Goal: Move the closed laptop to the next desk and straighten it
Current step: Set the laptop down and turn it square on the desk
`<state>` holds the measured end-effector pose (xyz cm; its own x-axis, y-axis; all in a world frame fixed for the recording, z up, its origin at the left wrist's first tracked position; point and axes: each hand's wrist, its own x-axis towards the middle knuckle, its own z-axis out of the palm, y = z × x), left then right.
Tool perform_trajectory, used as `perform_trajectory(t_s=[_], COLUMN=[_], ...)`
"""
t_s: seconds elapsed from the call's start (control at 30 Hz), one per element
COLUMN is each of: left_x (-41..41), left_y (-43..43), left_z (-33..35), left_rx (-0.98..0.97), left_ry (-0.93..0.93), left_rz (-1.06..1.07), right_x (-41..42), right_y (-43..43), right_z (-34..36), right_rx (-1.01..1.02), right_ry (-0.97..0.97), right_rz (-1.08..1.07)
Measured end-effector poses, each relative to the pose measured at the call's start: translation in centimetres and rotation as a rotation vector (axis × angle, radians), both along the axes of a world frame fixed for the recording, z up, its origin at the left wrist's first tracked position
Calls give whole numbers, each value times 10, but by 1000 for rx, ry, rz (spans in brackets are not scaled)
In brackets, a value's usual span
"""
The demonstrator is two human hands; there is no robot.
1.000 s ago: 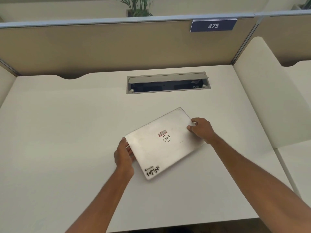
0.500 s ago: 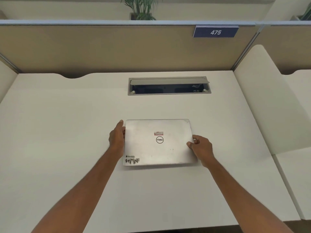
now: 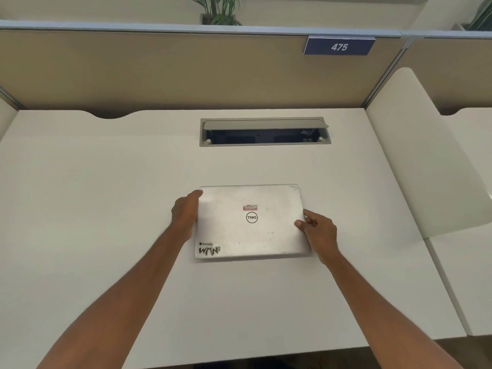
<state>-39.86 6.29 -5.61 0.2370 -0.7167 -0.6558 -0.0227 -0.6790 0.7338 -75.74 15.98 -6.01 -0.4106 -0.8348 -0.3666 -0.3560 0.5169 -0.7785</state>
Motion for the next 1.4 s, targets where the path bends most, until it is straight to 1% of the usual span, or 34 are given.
perform_trajectory(t_s=[0.07, 0.13, 0.2, 0.23, 0.3, 0.33, 0.4, 0.47, 0.5, 0.53, 0.6, 0.83, 1.13, 1.4], left_x=[0, -8, -16, -17, -17, -12, 1, 8, 10, 12, 12, 10, 7, 7], left_y=[-1, 5, 21, 32, 57, 72, 102, 129, 140, 146, 146, 146, 147, 148], left_z=[3, 12, 17, 16, 5, -6, -33, -56, -63, -70, -70, -74, -79, -82], left_rx=[3, -20, -126, -199, -319, -344, -324, -399, -442, -473, -499, -547, -568, -595], left_ry=[-30, -89, -194, -260, -364, -400, -487, -713, -795, -826, -807, -850, -953, -980], left_rz=[-36, -80, -187, -258, -392, -461, -606, -712, -715, -686, -617, -566, -562, -548], right_x=[0, 0, -4, -5, -10, -11, -13, -14, -14, -14, -12, -10, -7, -9], right_y=[3, 10, 21, 26, 40, 48, 60, 69, 71, 72, 72, 71, 69, 70], right_z=[0, 1, -6, -10, -20, -22, -31, -35, -36, -37, -38, -35, -38, -46], right_rx=[0, 1, -9, -1, 41, 35, -29, -107, -122, -122, -121, -130, -161, -223], right_ry=[27, -21, -64, -30, 129, 201, 311, 374, 377, 363, 333, 280, 288, 336], right_rz=[42, 48, 110, 188, 370, 428, 475, 472, 461, 448, 428, 388, 333, 349])
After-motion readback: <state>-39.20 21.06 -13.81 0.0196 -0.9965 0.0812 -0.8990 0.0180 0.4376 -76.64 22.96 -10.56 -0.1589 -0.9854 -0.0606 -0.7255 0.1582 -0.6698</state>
